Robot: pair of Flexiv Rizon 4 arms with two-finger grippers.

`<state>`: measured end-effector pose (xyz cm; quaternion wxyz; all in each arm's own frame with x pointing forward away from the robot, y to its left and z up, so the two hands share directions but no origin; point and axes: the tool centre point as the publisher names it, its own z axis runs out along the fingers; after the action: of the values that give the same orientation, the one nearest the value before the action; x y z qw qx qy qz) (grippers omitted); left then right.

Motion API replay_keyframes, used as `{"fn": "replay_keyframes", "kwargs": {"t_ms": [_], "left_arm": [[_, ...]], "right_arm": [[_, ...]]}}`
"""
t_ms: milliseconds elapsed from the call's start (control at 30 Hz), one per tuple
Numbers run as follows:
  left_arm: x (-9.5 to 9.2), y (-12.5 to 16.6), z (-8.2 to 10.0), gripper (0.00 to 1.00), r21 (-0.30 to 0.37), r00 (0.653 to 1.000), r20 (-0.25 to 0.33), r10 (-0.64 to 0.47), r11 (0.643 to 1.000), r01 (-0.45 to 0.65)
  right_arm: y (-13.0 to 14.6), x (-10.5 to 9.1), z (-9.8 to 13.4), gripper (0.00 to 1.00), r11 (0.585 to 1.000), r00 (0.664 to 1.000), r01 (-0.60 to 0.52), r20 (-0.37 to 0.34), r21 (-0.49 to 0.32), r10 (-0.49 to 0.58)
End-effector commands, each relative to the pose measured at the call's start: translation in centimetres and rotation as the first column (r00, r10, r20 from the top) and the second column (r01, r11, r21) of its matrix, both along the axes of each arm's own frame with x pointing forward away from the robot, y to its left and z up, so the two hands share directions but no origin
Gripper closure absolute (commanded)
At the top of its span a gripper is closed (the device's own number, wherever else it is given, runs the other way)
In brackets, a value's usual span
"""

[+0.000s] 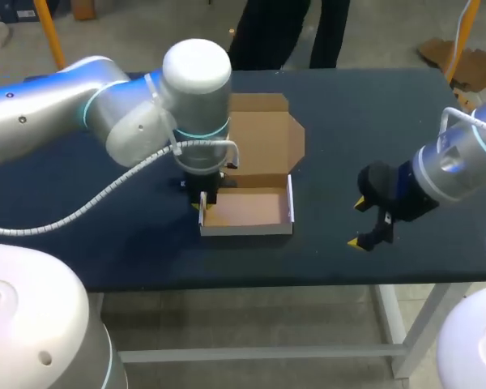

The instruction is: Assemble the packaging by folding the flat box into shape, placing the metal phone stand inside, and closing the box properly

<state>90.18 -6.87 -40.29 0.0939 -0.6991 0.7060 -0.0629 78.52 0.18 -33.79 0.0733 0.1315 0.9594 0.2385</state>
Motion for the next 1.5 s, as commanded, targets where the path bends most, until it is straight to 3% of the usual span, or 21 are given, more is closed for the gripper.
{"fn": "replay_keyframes", "kwargs": {"t_ms": [33, 133, 267, 600, 833, 1067, 1267, 1500], "left_arm": [[-0.6, 0.6, 0.4, 0.63, -0.047, 1.0, 0.028, -0.012, 0.999, 0.013], [-1.0, 0.6, 1.0, 0.47, -0.084, 0.998, 0.056, -0.026, 0.996, 0.031], [-1.6, 0.6, 2.2, 0.0, -0.143, 0.992, 0.113, -0.048, 0.988, 0.064], [-3.6, 1.7, 6.8, 0.0, -0.324, 0.968, 0.213, -0.135, 0.925, 0.2], [-5.6, 3.6, 9.8, 0.0, -0.383, 0.96, 0.227, -0.165, 0.891, 0.243], [-7.4, 6.3, 12.2, 0.0, -0.393, 0.967, 0.189, -0.169, 0.89, 0.233], [-9.4, 7.8, 13.9, 0.0, -0.37, 0.976, 0.143, -0.167, 0.905, 0.209], [-10.7, 9.0, 15.4, 0.0, -0.319, 0.987, 0.081, -0.137, 0.935, 0.155]], "right_arm": [[0.0, -0.2, 0.2, 0.0, 1.0, 1.0, 0.004, 0.001, -0.005, -0.004], [0.0, -0.1, 0.2, 0.0, 1.0, 1.0, 0.005, -0.001, -0.006, -0.005], [0.0, 0.0, 0.2, 0.0, 1.0, 1.0, 0.004, -0.004, -0.005, -0.004], [-0.5, 0.7, 0.4, 0.0, 0.999, 0.999, 0.04, -0.032, 0.027, -0.039], [-1.3, 1.9, 1.1, 0.0, 0.979, 0.974, 0.19, -0.141, 0.071, -0.179], [-2.2, 3.0, 2.1, 0.0, 0.908, 0.875, 0.419, -0.272, 0.009, -0.401], [-3.1, 3.2, 2.8, 0.0, 0.827, 0.773, 0.561, -0.336, -0.034, -0.538], [-4.0, 3.3, 3.4, 0.0, 0.754, 0.681, 0.652, -0.371, -0.084, -0.631]]}}
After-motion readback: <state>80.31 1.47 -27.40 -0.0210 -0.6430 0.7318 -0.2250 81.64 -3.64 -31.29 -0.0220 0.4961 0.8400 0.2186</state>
